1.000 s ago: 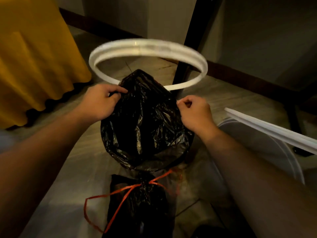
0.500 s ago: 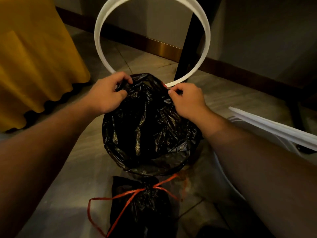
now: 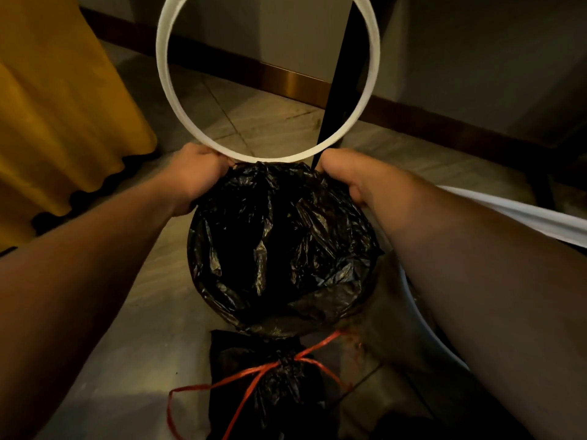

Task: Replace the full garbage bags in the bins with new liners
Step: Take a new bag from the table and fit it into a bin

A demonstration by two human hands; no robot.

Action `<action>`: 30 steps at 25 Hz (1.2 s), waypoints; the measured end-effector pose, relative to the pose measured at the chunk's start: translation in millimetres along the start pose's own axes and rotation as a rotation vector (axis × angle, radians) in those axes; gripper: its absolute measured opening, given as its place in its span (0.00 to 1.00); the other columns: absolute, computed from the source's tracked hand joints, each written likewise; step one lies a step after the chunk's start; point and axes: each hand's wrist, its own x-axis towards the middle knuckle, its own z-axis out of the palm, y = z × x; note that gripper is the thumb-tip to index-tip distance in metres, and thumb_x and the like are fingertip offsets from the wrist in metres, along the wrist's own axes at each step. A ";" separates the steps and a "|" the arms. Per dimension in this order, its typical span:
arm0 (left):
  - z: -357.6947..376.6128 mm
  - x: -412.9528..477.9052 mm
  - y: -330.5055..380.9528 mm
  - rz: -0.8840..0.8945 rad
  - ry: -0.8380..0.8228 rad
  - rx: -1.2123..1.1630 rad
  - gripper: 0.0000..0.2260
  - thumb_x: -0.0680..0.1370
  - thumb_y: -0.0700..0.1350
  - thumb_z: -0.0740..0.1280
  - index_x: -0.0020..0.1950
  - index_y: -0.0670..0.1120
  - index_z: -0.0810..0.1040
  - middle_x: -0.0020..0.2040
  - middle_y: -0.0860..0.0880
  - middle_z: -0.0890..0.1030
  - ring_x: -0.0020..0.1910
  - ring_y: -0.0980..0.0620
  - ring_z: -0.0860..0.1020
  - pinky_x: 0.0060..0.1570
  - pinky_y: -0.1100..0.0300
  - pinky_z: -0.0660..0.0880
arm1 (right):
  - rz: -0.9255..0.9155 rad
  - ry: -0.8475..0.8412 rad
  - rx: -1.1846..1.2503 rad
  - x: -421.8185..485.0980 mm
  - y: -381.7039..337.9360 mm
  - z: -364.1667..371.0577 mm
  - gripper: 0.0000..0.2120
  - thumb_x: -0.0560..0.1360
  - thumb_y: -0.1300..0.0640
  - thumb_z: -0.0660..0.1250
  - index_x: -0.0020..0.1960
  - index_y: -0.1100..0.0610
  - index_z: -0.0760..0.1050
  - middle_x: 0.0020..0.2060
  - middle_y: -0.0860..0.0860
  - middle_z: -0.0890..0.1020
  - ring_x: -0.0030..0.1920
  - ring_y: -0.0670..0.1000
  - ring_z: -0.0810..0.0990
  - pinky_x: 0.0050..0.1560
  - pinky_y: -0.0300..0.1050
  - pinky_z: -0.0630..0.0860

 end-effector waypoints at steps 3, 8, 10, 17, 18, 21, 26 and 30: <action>6.4 10.4 -4.5 -0.125 -0.085 0.028 0.08 0.81 0.42 0.66 0.52 0.48 0.86 0.44 0.49 0.89 0.39 0.54 0.87 0.37 0.61 0.81 | 0.020 -0.030 -0.082 3.7 4.1 2.6 0.17 0.83 0.52 0.56 0.63 0.59 0.78 0.52 0.60 0.85 0.52 0.61 0.84 0.53 0.55 0.83; 2.3 2.7 -9.7 -0.232 -0.253 -0.161 0.13 0.81 0.40 0.63 0.54 0.47 0.88 0.53 0.42 0.88 0.49 0.46 0.88 0.40 0.57 0.84 | -0.004 0.009 0.000 -0.2 15.3 -0.4 0.18 0.83 0.56 0.59 0.69 0.61 0.77 0.60 0.61 0.84 0.57 0.61 0.84 0.60 0.55 0.81; 2.3 -10.2 -17.7 -0.181 -0.129 -0.341 0.11 0.80 0.41 0.65 0.55 0.48 0.87 0.57 0.45 0.87 0.53 0.46 0.86 0.45 0.54 0.83 | -0.095 0.160 -0.034 -20.1 24.5 -10.1 0.14 0.82 0.59 0.60 0.61 0.61 0.80 0.56 0.60 0.84 0.53 0.59 0.83 0.50 0.48 0.79; -6.2 -128.9 -77.5 -0.079 0.118 -0.296 0.10 0.81 0.56 0.66 0.53 0.54 0.86 0.50 0.53 0.87 0.48 0.54 0.86 0.42 0.56 0.80 | -0.266 0.444 0.230 -142.9 126.4 34.1 0.29 0.74 0.32 0.61 0.73 0.37 0.67 0.52 0.29 0.75 0.49 0.33 0.78 0.48 0.37 0.72; -0.6 -137.9 -80.1 -0.043 0.129 -0.264 0.11 0.83 0.56 0.65 0.55 0.55 0.86 0.51 0.53 0.88 0.50 0.55 0.86 0.46 0.54 0.80 | -0.256 0.418 0.317 -144.9 135.0 44.7 0.31 0.75 0.33 0.62 0.77 0.38 0.66 0.57 0.32 0.77 0.56 0.35 0.78 0.53 0.39 0.74; 12.3 -151.2 -79.2 0.034 0.229 -0.185 0.16 0.86 0.58 0.60 0.54 0.58 0.87 0.52 0.56 0.88 0.52 0.60 0.85 0.52 0.54 0.79 | -0.171 0.364 0.546 -134.3 138.3 55.4 0.31 0.81 0.41 0.66 0.81 0.43 0.62 0.71 0.46 0.76 0.70 0.50 0.76 0.72 0.55 0.73; 2.7 -161.5 -76.1 -0.138 0.239 -0.516 0.20 0.82 0.64 0.57 0.64 0.59 0.81 0.59 0.54 0.86 0.58 0.50 0.85 0.51 0.49 0.80 | -0.800 0.778 0.414 -177.8 121.9 33.7 0.17 0.84 0.47 0.62 0.71 0.47 0.75 0.64 0.39 0.80 0.65 0.41 0.78 0.65 0.41 0.77; -17.3 -165.4 -60.5 -0.221 0.075 -0.690 0.39 0.68 0.82 0.58 0.66 0.59 0.81 0.62 0.49 0.86 0.60 0.45 0.85 0.56 0.40 0.80 | -1.180 0.676 -0.054 -192.9 82.8 4.4 0.13 0.88 0.43 0.53 0.66 0.39 0.74 0.58 0.32 0.77 0.62 0.40 0.76 0.61 0.43 0.74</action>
